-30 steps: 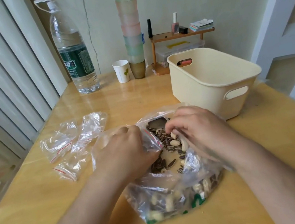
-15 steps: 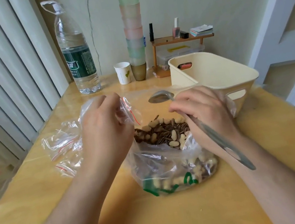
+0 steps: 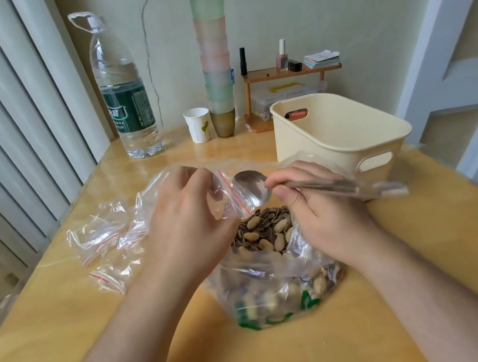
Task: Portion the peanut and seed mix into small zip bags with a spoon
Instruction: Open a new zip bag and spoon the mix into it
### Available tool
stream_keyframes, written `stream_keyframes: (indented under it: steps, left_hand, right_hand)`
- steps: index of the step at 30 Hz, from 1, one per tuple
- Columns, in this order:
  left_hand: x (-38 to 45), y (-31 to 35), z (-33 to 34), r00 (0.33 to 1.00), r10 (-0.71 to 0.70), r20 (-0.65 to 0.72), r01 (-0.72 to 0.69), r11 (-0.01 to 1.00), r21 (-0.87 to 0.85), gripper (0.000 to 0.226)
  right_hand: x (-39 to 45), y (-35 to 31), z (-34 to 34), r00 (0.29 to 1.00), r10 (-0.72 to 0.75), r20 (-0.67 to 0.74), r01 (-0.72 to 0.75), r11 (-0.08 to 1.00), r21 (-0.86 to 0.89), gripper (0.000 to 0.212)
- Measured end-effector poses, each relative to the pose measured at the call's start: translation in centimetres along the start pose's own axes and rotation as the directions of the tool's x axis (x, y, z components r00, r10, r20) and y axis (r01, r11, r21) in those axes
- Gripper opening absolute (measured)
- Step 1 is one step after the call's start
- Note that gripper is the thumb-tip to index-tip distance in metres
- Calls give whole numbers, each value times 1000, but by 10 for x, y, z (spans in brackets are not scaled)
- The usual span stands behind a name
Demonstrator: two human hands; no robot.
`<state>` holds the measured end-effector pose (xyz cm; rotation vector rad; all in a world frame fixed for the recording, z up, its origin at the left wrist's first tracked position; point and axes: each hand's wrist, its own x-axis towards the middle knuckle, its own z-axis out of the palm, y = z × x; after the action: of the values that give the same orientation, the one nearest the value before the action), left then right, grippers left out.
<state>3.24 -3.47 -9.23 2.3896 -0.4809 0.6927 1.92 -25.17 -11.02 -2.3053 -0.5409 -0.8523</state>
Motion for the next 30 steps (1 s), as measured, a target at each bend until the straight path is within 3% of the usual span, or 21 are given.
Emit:
stream_keyframes:
  steps: [3, 5, 7, 10, 14, 21, 30]
  left_hand:
    - [0, 5, -3, 968, 229, -106, -234, 971, -42, 25]
    - [-2, 10, -6, 973, 212, -89, -224, 961, -162, 21]
    - [-3, 10, -6, 992, 120, 24, -111, 963, -248, 23]
    - [-2, 2, -2, 969, 2, 249, 43, 983, -178, 47]
    - [-4, -8, 1, 901, 40, 433, 4, 995, -101, 81]
    - [-2, -14, 5, 925, 185, 332, -161, 982, -99, 91]
    - [-1, -14, 7, 952, 206, 226, -185, 977, -109, 85]
  right_hand:
    - [3, -3, 1, 999, 13, -29, -11, 998, 59, 22]
    - [3, -2, 2, 998, 47, -30, -44, 996, 82, 19]
    - [1, -1, 3, 996, 87, -22, -84, 990, 112, 16]
    - [1, 2, 4, 990, 129, -59, -118, 981, 157, 16]
    - [-1, 6, 2, 981, 189, -43, -177, 965, 195, 21]
    - [-2, 3, -2, 987, 160, 12, -160, 971, 175, 23]
    - [-2, -8, -5, 985, 154, 74, -166, 963, 210, 19]
